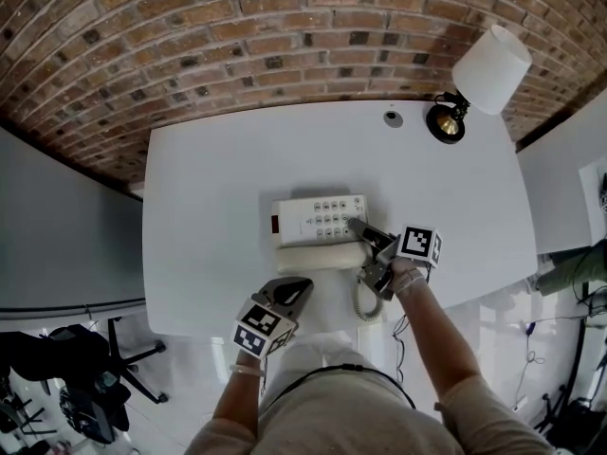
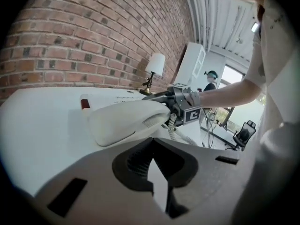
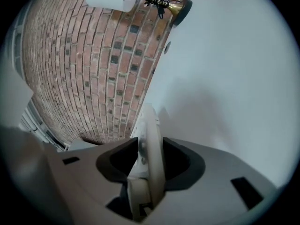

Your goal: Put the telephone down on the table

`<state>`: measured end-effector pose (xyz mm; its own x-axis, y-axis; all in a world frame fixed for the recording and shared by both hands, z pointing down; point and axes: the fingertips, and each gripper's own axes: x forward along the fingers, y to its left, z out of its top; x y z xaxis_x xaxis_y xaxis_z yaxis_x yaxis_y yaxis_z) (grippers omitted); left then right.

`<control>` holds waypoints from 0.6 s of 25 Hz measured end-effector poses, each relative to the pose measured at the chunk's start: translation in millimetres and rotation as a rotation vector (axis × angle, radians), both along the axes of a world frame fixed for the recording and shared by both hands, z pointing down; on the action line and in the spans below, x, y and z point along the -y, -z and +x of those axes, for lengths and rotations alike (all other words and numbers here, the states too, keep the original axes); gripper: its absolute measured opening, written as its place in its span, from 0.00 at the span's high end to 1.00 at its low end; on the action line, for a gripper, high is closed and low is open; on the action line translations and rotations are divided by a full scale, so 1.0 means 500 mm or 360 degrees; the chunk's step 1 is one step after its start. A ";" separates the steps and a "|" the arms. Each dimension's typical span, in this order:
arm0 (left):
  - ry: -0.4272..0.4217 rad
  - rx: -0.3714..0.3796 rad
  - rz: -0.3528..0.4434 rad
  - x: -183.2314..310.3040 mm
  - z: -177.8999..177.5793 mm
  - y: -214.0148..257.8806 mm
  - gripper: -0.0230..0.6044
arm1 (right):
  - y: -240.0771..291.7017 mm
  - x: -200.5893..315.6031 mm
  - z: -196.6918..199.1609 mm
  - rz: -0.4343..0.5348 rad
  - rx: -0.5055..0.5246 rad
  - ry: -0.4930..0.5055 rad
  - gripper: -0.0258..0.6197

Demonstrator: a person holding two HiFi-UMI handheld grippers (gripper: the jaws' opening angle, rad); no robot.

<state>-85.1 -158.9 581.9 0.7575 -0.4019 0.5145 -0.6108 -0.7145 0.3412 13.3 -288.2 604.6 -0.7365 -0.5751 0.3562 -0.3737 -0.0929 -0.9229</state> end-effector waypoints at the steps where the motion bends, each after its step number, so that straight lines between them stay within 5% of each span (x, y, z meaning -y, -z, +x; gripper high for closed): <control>1: -0.0010 0.0045 0.0002 0.004 0.008 -0.007 0.96 | -0.002 0.002 -0.001 0.0003 -0.0034 0.0005 0.70; 15: 0.0028 0.0097 -0.0047 0.024 0.045 -0.016 0.96 | -0.009 0.021 0.000 0.0033 -0.0374 0.0045 0.63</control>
<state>-62.7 -171.1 589.7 0.7171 -0.3990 0.5714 -0.6437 -0.6935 0.3237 13.2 -298.5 609.1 -0.6506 -0.5645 0.5079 -0.5805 -0.0615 -0.8120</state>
